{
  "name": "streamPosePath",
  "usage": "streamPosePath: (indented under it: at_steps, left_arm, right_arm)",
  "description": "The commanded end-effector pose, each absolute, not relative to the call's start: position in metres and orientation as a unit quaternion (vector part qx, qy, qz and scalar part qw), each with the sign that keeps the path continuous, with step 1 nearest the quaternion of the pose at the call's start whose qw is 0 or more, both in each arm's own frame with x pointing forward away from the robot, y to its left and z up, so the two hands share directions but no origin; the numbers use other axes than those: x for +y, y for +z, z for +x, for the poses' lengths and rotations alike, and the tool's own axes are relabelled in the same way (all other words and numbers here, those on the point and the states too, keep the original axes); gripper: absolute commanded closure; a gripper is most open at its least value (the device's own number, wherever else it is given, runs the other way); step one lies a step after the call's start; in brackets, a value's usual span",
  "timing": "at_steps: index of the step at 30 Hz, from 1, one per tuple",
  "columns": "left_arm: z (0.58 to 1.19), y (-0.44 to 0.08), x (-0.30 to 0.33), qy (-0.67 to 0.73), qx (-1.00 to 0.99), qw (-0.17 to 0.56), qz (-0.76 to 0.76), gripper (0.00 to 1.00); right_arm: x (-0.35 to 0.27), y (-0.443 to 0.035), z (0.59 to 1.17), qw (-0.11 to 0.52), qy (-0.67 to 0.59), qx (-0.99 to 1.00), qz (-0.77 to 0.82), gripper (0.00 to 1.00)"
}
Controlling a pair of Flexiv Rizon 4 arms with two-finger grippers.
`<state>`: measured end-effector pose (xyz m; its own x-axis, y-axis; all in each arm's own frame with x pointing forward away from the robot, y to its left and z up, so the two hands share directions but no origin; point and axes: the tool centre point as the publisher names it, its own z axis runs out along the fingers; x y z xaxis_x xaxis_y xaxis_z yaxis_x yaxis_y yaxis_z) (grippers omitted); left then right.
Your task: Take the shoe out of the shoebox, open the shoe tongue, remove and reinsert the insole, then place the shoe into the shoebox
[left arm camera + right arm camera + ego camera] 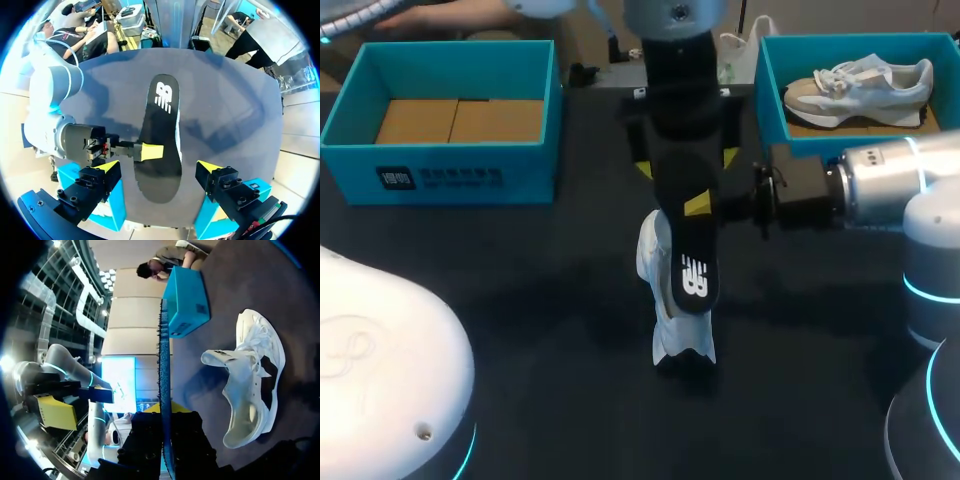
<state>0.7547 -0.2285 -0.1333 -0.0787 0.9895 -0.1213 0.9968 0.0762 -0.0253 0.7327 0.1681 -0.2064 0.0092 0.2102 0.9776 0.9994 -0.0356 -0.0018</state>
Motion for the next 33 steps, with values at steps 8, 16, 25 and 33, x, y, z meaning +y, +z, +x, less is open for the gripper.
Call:
streamPosePath:
  at_steps: [8,16,25,33]
  left_arm:
    - [0.754,-0.141,-0.205,-0.110,0.730,0.105,0.666,0.00]
    - [0.753,-0.140,-0.199,-0.164,0.713,0.155,0.664,0.00]
    - [0.751,-0.128,-0.191,-0.227,0.675,0.246,0.657,0.00]
    - [0.745,-0.124,-0.183,-0.293,0.631,0.329,0.639,0.00]
  right_arm:
    - [0.165,-0.200,0.730,0.433,-0.455,-0.537,-0.564,1.00]
    - [0.159,-0.195,0.726,0.430,-0.455,-0.532,-0.570,1.00]
    - [0.153,-0.188,0.725,0.425,-0.462,-0.527,-0.573,1.00]
    - [0.151,-0.184,0.728,0.423,-0.465,-0.526,-0.573,1.00]
